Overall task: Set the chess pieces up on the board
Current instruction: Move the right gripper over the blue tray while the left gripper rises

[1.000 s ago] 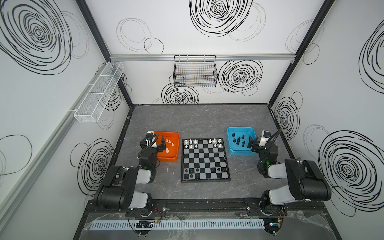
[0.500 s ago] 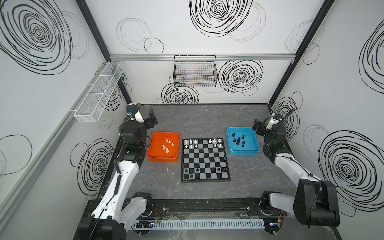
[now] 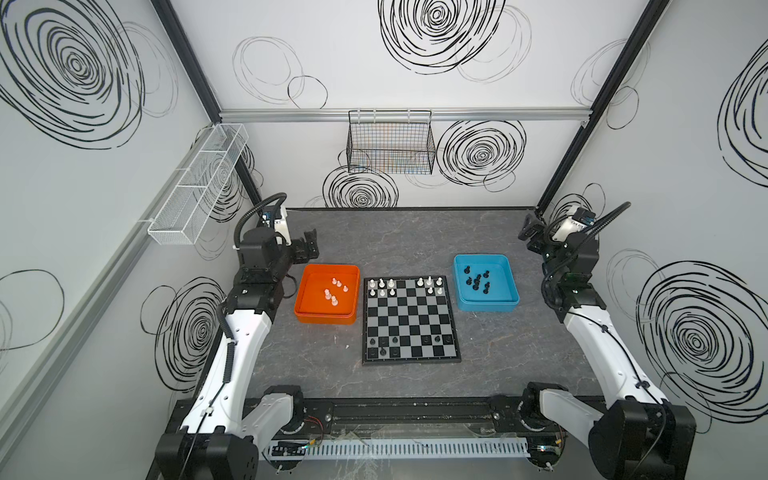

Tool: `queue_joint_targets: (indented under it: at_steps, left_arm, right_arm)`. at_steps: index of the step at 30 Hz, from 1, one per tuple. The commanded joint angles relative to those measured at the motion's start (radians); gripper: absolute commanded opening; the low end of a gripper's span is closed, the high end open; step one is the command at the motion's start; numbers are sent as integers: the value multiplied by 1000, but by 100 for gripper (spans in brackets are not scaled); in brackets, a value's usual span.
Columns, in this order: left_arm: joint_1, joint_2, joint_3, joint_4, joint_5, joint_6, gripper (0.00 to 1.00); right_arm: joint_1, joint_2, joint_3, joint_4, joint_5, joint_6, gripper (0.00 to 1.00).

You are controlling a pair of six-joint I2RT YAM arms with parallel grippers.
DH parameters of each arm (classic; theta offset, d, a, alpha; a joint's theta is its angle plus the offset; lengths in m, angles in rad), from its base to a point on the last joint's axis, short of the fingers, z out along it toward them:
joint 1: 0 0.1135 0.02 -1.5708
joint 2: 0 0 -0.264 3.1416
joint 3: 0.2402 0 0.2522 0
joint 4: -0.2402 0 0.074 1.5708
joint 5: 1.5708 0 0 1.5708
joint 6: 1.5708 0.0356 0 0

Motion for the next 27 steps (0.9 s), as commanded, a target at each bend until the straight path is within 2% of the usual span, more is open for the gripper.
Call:
queue_joint_targets:
  at_steps: [1, 4, 6, 9, 13, 17, 20, 27]
  left_arm:
    - [-51, 71, 28, -14, 13, 78, 96]
    - [-106, 149, 70, -14, 8, 93, 96]
    - [-147, 190, 90, 3, -9, 102, 96]
    - [-208, 238, 94, 56, -61, 116, 96]
    - [-268, 292, 73, 135, -47, 86, 96]
    - [-328, 333, 64, 153, -65, 131, 96]
    - [-345, 330, 59, 147, -82, 128, 96]
    - [-345, 326, 70, 113, -81, 117, 96]
  right_arm:
    - [29, 79, 129, -288, -54, -68, 100]
    - [72, 184, 215, -461, -62, -149, 100]
    - [86, 224, 230, -504, -67, -168, 100]
    - [102, 268, 237, -536, -81, -196, 97]
    - [155, 344, 250, -572, -22, -235, 93]
    - [176, 414, 254, -584, -24, -223, 87]
    - [188, 462, 275, -598, -25, -219, 79]
    - [199, 606, 362, -666, -19, -214, 68]
